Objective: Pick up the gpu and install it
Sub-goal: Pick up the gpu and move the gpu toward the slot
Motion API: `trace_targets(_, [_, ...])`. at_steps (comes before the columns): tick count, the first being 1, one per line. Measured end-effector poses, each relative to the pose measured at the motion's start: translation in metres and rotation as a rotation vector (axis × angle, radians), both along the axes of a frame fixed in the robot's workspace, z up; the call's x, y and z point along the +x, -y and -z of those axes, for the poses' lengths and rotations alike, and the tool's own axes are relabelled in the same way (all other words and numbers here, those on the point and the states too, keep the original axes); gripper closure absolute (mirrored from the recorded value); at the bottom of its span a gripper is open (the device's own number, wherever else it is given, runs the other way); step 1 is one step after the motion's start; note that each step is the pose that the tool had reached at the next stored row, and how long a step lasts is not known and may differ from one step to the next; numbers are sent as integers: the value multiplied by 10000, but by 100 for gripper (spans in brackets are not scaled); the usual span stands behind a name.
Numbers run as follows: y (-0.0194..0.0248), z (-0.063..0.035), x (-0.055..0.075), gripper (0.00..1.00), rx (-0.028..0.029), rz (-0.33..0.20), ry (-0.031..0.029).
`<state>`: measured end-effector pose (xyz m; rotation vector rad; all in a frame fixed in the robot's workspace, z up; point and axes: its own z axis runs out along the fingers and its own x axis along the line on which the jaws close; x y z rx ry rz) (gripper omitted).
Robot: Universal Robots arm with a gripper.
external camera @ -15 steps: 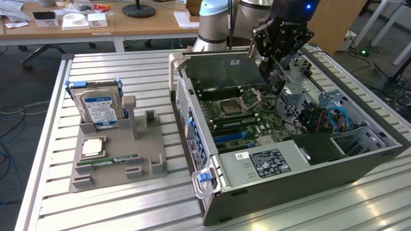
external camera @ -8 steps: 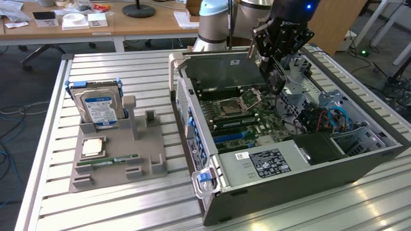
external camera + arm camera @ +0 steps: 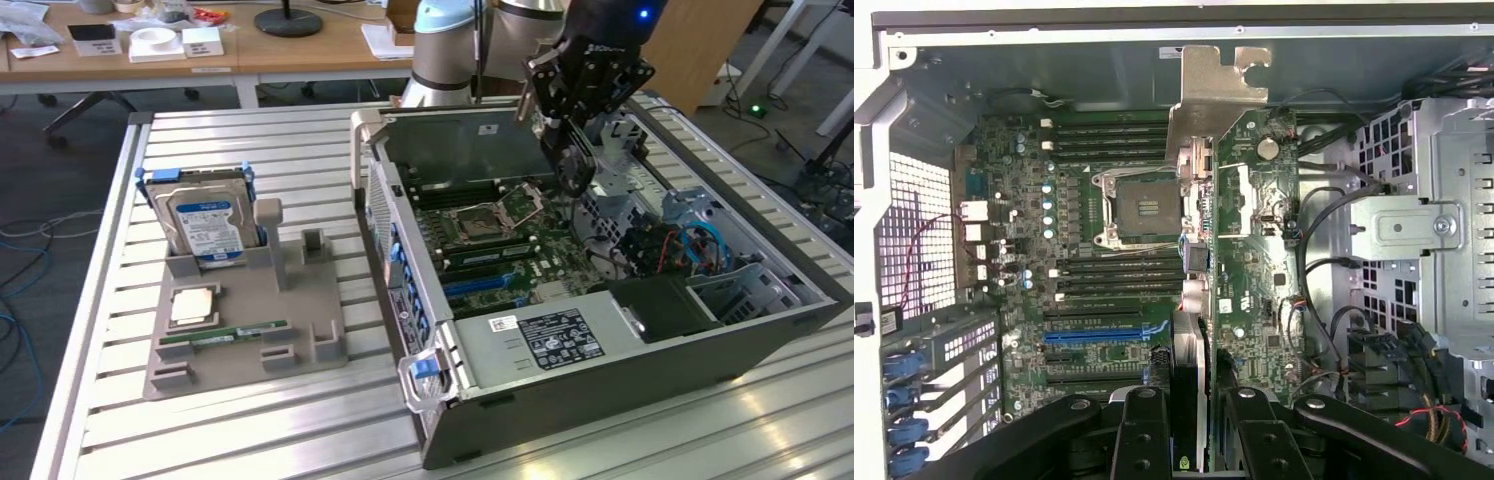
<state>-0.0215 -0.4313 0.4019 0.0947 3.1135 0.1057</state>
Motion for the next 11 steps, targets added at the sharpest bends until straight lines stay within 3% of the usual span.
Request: trace_targets(11, [0, 1, 194, 73, 2, 1, 0])
